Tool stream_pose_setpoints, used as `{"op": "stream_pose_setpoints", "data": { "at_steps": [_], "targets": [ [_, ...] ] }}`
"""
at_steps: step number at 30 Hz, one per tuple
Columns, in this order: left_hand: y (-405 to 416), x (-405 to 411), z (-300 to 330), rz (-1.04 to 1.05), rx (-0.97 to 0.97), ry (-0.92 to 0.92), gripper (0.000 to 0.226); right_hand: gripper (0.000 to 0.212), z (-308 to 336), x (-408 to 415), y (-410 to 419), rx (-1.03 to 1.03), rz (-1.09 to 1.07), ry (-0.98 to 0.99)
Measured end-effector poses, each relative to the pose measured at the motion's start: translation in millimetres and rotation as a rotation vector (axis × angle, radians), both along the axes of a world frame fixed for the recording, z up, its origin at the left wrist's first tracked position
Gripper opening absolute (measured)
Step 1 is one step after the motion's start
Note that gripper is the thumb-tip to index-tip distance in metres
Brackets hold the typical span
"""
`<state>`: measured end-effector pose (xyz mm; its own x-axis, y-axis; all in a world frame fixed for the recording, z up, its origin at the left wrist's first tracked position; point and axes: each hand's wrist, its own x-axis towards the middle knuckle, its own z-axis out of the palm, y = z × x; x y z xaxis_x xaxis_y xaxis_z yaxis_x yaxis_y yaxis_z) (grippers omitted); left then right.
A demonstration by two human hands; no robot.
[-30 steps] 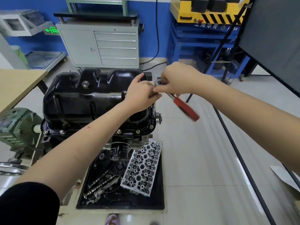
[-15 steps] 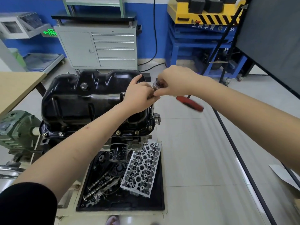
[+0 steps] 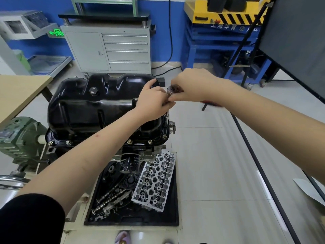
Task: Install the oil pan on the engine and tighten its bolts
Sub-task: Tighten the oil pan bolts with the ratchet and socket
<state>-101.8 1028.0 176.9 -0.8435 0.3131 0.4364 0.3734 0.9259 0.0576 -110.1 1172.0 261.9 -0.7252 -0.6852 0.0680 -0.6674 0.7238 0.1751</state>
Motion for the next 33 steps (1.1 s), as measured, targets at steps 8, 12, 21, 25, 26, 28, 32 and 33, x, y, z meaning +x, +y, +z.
{"op": "stream_pose_setpoints", "data": {
  "at_steps": [8, 12, 21, 25, 26, 28, 32, 33],
  "targets": [
    [0, 1, 2, -0.010, 0.002, -0.013, 0.034, 0.036, 0, 0, 0, 0.015, 0.012, 0.001],
    [0, 1, 1, -0.013, 0.008, -0.015, 0.034, 0.037, -3, 0, -2, -0.077, -0.089, -0.107],
    [-3, 2, 2, -0.038, 0.037, -0.040, 0.030, 0.032, 2, -4, 5, 0.079, 0.148, 0.083],
    [-1, 1, 1, -0.029, 0.012, -0.012, 0.033, 0.046, -11, 8, -2, -0.136, -0.159, -0.056],
    [-1, 2, 1, -0.029, 0.016, 0.000, 0.033, 0.045, -12, 9, -3, -0.127, -0.162, -0.045],
    [-2, 2, 1, -0.040, 0.036, 0.007, 0.032, 0.035, -6, 9, -3, -0.019, -0.067, 0.015],
    [-2, 2, 2, -0.040, 0.027, -0.017, 0.031, 0.030, 7, -1, 4, 0.186, 0.200, 0.058],
    [-2, 2, 2, -0.039, 0.028, -0.015, 0.031, 0.031, 7, -2, 4, 0.176, 0.210, 0.059]
  ]
}}
